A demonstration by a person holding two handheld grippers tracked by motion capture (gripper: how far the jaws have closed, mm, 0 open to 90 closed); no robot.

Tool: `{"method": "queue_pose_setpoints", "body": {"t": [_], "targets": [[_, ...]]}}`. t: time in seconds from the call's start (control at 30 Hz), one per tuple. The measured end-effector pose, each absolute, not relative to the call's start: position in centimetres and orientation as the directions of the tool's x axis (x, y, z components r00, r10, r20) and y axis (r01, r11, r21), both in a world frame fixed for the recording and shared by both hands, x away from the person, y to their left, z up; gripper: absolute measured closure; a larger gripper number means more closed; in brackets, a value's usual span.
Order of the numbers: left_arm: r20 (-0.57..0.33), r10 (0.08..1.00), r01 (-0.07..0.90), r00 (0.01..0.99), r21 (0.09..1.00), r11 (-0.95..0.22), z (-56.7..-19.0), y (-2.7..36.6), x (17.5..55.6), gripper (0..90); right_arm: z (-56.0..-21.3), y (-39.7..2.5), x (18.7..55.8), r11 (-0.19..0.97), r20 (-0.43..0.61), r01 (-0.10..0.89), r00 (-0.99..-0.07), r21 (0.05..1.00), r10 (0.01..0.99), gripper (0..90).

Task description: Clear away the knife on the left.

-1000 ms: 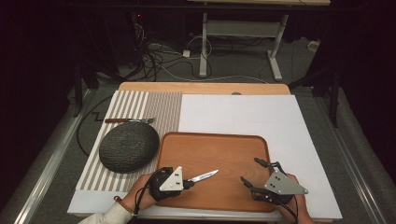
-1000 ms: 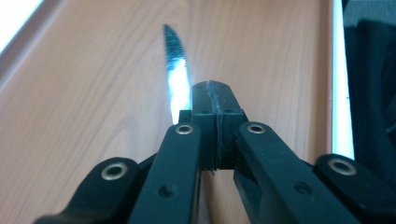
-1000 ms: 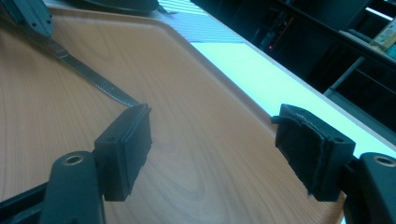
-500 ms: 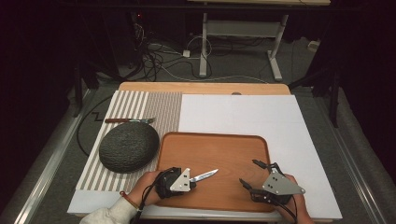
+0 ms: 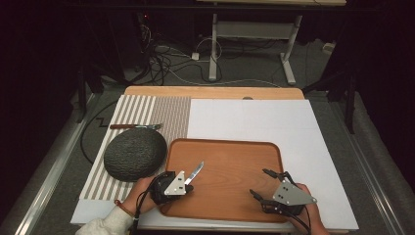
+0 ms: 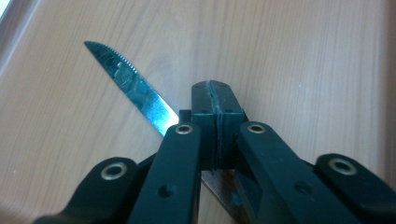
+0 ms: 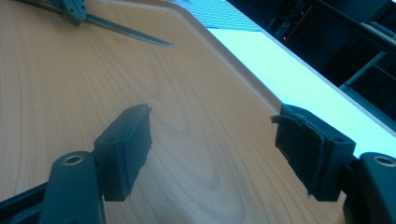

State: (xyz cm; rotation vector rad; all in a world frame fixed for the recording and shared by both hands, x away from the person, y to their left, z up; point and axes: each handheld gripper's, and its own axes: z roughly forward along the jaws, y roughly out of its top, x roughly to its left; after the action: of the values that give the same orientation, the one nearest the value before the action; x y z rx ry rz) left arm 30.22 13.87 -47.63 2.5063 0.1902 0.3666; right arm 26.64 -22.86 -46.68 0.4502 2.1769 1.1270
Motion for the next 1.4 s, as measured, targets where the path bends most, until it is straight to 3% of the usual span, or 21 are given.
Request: {"method": "queue_pose_setpoints", "body": {"t": [0.37,1.13,1.4], "targets": [[0.203,0.285,0.114,0.937,0.593,-0.797,-47.8,16.4,30.8,86.7,-46.7,-22.8,26.6,0.576,-0.382,0.012,-0.736,0.817,0.558,27.0],[0.177,0.312,0.142,0.933,0.614,-0.776,-48.0,18.2,31.3,84.5,-46.6,-22.8,27.1,0.576,-0.383,0.018,-0.729,0.818,0.567,27.3],[0.204,0.32,0.129,0.925,0.622,-0.772,-47.9,18.0,31.5,82.2,-46.3,-23.4,27.2,0.538,-0.331,0.053,-0.736,0.841,0.591,29.2]]}}
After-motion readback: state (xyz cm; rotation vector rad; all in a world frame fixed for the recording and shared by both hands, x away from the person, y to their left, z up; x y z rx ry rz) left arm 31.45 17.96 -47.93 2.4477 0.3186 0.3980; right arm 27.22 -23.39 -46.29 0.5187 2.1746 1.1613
